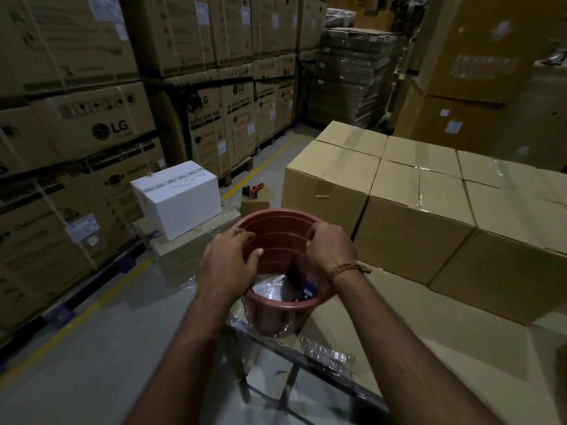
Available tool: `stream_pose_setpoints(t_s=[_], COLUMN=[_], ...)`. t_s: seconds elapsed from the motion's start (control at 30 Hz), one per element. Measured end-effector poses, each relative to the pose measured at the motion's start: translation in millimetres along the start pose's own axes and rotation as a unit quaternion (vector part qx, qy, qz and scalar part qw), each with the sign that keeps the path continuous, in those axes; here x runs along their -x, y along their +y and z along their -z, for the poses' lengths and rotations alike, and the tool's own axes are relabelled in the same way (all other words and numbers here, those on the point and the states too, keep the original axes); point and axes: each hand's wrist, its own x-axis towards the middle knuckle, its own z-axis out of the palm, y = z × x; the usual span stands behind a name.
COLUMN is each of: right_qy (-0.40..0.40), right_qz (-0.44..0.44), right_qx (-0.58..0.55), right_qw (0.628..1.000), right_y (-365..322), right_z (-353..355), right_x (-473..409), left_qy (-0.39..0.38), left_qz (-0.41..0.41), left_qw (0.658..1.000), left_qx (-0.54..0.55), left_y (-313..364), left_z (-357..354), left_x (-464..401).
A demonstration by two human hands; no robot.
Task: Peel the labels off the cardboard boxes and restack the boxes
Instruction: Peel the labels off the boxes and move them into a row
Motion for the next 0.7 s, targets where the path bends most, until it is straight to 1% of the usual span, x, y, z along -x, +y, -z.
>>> stream_pose_setpoints(t_s=[0.07,0.17,0.33,0.47,0.57,0.7], right_qy=[-0.012,-0.043,-0.063,-0.044,-0.023,0.004], right_qz=[-0.010,0.018,0.086,0.113,0.108,0.102], right_qx=[-0.056,-0.116,-0.146,-0.157,-0.163,-0.155], right_qw=[0.998,0.992,0.983,0.980,0.980,0.983], right_y=[5.8,12.5,20.7,36.3,58.7,104.5], right_z=[4.5,9.6,21.4,38.4,57.2,87.6], right_x=[-2.5,-1.2,10.6,19.5,27.1,42.6], left_qy=[0.003,0.003,0.006,0.002,-0.010,-0.003], left_qz=[0.001,-0.006,-0.029,-0.050,-0.082,-0.122], left_qw=[1.000,1.000,1.000,0.999,0.996,0.992], left_qx=[0.002,-0.002,-0.003,0.003,0.011,0.018], left_y=[4.2,12.0,34.0,62.3,87.4,133.4], left_z=[-0.5,-2.7,-7.4,-14.2,-20.9,-34.2], left_x=[-1.3,-0.5,1.4,4.0,7.8,18.8])
